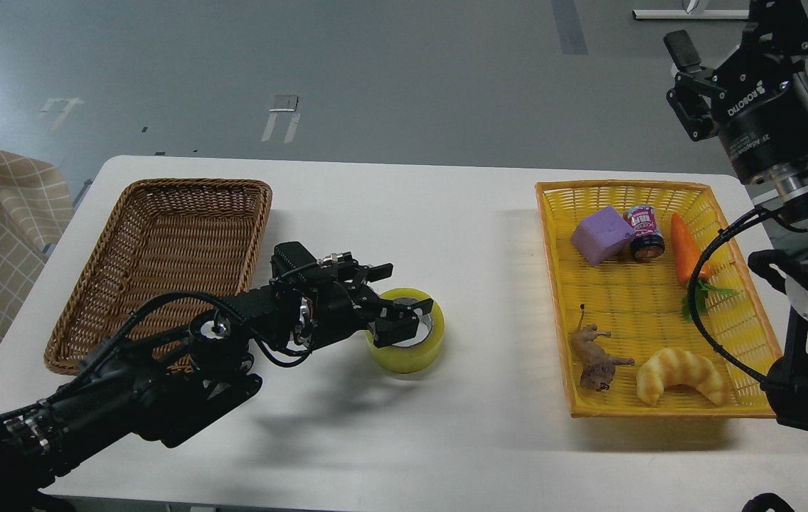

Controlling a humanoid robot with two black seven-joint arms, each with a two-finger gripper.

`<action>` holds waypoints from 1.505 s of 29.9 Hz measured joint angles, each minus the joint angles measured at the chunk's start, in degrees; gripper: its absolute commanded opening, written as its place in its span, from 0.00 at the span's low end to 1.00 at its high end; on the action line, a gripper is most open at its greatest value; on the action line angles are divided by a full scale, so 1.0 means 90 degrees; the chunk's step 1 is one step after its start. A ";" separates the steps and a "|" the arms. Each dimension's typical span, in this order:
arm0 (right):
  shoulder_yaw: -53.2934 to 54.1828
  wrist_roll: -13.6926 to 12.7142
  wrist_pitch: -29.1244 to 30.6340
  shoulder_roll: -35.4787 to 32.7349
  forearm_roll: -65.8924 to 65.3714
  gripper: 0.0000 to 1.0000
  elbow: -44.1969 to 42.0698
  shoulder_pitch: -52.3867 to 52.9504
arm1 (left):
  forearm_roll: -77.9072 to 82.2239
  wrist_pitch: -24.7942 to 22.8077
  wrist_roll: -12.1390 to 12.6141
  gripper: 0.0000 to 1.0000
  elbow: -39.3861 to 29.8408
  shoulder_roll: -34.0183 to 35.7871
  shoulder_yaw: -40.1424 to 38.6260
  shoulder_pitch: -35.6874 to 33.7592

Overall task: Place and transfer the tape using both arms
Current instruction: 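Close the left gripper on the rim of the tape roll, then lift the tape roll with the left gripper and carry it over the wicker basket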

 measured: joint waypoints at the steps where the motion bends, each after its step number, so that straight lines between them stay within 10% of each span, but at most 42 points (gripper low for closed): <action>1: -0.0001 0.0000 0.0000 0.0000 0.0000 0.99 0.0000 -0.0006 | 0.0000 0.0000 0.0000 0.97 0.0022 0.0000 0.0043 -0.0003; 18: 0.0014 0.0000 -0.0060 0.0000 0.0000 0.99 0.0045 -0.0167 | 0.0000 0.0013 0.0012 0.95 0.0661 -0.0026 0.0386 -0.0220; 33: -0.0001 0.0000 -0.0077 0.0000 -0.0009 0.99 -0.0067 -0.0248 | 0.0000 0.0031 -0.0005 0.27 0.0653 -0.0042 0.0396 -0.0218; 45: -0.0001 -0.0105 -0.0217 0.0000 -0.0022 0.99 -0.0209 -0.0286 | 0.0000 0.0035 -0.0008 0.15 0.0609 -0.0016 0.0386 -0.0217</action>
